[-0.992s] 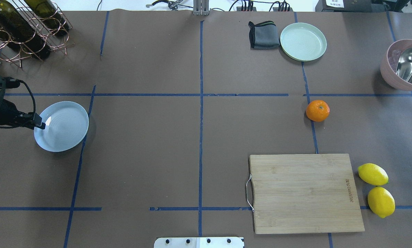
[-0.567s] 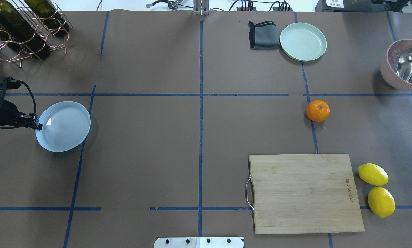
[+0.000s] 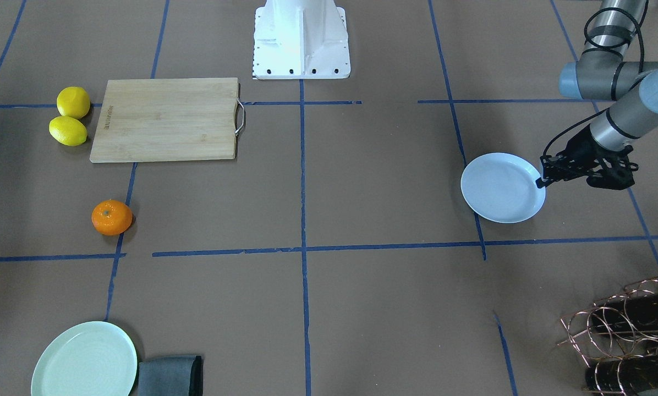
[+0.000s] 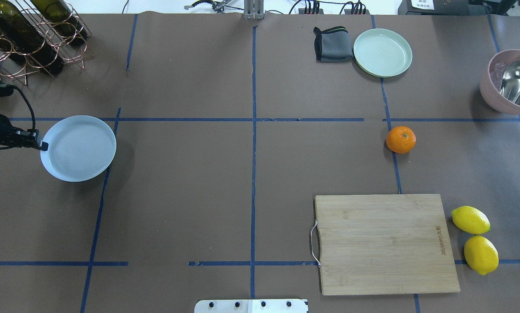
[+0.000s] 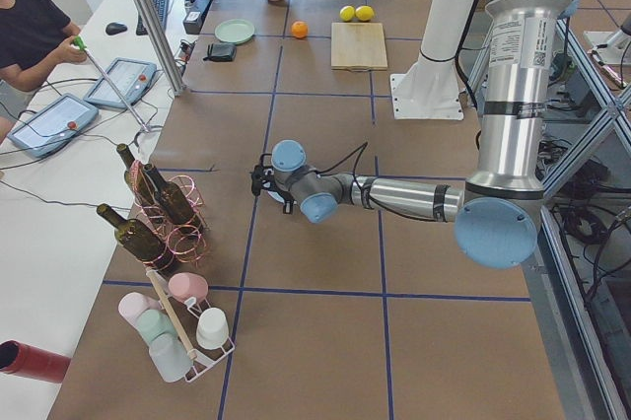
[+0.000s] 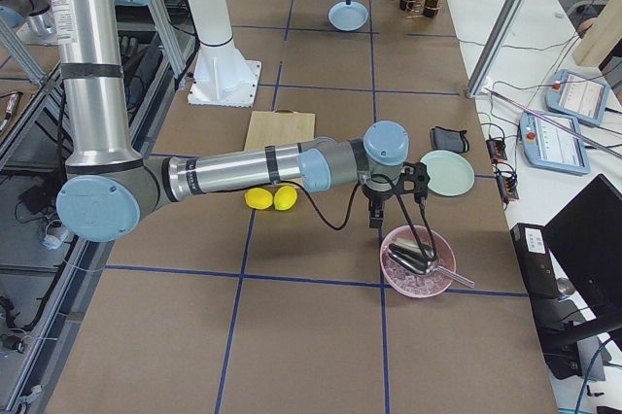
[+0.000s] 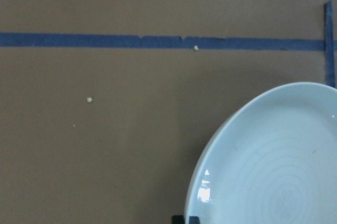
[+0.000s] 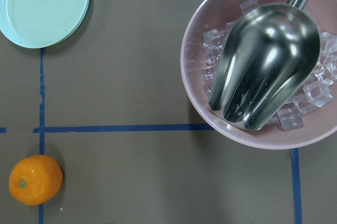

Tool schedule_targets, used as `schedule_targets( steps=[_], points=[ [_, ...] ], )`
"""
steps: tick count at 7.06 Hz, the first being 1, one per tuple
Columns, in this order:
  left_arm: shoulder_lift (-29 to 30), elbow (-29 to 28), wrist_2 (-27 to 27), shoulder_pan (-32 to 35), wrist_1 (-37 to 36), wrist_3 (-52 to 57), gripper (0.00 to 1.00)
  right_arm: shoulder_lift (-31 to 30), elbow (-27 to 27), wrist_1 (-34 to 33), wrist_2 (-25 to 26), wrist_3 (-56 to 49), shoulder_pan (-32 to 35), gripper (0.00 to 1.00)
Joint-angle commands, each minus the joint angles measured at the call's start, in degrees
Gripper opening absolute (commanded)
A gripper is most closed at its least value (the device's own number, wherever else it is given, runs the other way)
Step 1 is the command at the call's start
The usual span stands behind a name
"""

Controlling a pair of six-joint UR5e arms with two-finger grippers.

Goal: Pick orange to plate
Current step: 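Slide the white plate to table center with left gripper while right arm reaches out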

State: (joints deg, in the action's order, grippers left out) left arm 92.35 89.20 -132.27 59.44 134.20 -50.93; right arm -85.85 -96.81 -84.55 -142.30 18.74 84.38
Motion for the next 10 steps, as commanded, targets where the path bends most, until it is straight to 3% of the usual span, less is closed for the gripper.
schedule_targets(
  steps=[1,2,4,7,8,10],
  points=[
    [5.61,2.45,-3.08,3.75,-5.92,-1.1,0.0,0.42,-0.22,0.0,0.09,0.07,-0.7,1.0],
    [12.0,3.51,-2.73,3.75,-12.24,-6.76,0.0,1.03,-0.48,0.0,0.09,0.41,-1.84,1.0],
    [18.54,3.69,-2.38,-0.17,-12.3,-21.26,0.0,3.4,-3.36,0.09,1.83,11.26,-7.44,1.0],
    [26.11,2.91,13.13,-16.33,-12.21,-37.18,0.0,11.02,-5.67,0.09,9.82,30.85,-19.03,1.0],
    [27.61,2.82,15.7,-19.77,-12.21,-40.79,0.0,12.88,-6.28,0.09,12.37,35.7,-22.64,1.0],
    [32.08,-2.77,21.14,-24.27,-12.04,-43.55,0.0,13.87,-6.55,0.09,13.8,37.95,-24.87,1.0]
  ],
)
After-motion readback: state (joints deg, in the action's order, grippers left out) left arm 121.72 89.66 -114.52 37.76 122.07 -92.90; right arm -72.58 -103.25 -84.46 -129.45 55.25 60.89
